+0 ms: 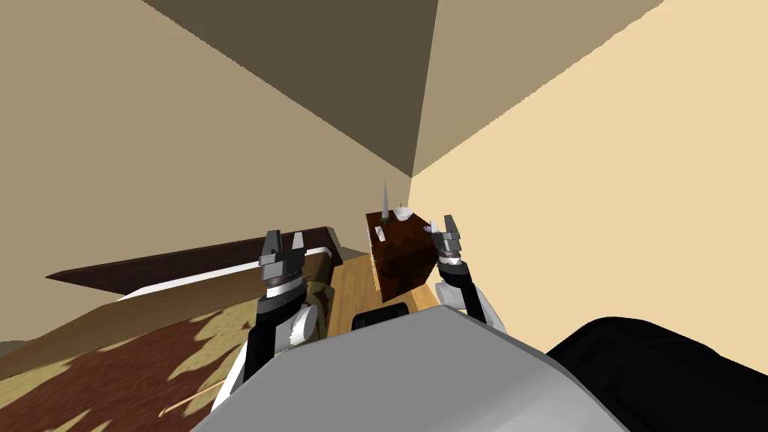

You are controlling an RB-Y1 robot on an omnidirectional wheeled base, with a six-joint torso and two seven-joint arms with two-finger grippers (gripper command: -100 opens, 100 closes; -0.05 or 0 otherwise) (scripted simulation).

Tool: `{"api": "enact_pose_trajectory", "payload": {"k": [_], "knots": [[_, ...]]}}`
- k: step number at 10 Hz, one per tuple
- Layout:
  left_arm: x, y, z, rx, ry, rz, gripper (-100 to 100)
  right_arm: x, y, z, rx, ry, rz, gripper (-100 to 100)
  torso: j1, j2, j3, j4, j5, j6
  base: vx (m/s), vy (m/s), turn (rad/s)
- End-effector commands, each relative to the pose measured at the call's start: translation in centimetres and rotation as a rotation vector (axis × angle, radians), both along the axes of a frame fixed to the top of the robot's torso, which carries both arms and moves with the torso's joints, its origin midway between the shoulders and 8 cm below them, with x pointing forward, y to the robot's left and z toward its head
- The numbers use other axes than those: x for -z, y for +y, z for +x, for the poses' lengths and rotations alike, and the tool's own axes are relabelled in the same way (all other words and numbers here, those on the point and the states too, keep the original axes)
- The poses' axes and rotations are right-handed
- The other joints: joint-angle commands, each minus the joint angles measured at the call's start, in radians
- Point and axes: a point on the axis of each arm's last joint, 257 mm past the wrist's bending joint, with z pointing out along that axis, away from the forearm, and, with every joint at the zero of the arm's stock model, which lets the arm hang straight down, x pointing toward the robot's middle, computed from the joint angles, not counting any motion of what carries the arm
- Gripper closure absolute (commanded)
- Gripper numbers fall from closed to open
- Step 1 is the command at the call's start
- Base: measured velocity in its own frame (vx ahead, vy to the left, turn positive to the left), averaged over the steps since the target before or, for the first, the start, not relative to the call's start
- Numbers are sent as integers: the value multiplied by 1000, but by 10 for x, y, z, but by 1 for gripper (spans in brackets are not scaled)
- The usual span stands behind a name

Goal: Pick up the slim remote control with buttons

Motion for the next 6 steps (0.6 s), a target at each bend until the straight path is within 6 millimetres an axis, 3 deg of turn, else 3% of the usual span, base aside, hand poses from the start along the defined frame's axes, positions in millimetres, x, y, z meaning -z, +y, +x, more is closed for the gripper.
{"api": "enact_pose_trajectory", "payload": {"k": [1, 6], "knots": [[0, 0, 0, 0, 0, 0, 0, 12, 1, -2, -7, 40, -28, -100, 0, 0, 0, 0, 0, 0, -8, 80, 44], [0, 0, 0, 0, 0, 0, 0, 56, -4, -11, -7, 185, -82, -100, 10, 3, 2, 1, 3, 0, -26, 159, 35]]}}
